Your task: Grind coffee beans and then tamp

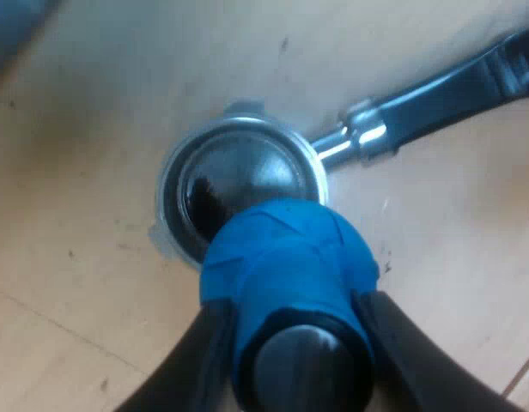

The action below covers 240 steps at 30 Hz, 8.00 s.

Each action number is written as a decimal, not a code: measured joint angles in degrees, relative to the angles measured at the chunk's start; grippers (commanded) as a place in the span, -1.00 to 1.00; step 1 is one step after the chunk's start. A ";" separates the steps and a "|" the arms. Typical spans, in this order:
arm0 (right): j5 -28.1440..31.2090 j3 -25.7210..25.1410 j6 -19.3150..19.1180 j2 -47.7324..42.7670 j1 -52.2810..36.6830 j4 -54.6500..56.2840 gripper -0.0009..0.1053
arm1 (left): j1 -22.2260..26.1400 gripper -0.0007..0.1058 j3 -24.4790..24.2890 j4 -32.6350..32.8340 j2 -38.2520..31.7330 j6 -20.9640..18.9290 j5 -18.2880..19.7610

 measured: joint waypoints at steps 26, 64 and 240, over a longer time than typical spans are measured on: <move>0.00 0.00 0.00 0.00 0.00 0.00 0.72 | 0.37 -0.98 0.37 -6.50 5.29 0.00 -1.30; 0.00 0.40 2.32 0.00 0.00 1.30 0.72 | 2.41 -0.98 1.14 -7.62 2.48 0.00 -0.43; -18.03 -13.69 -7.92 -37.11 -61.94 47.25 0.72 | 44.94 0.57 19.46 1.33 -75.85 2.96 -10.73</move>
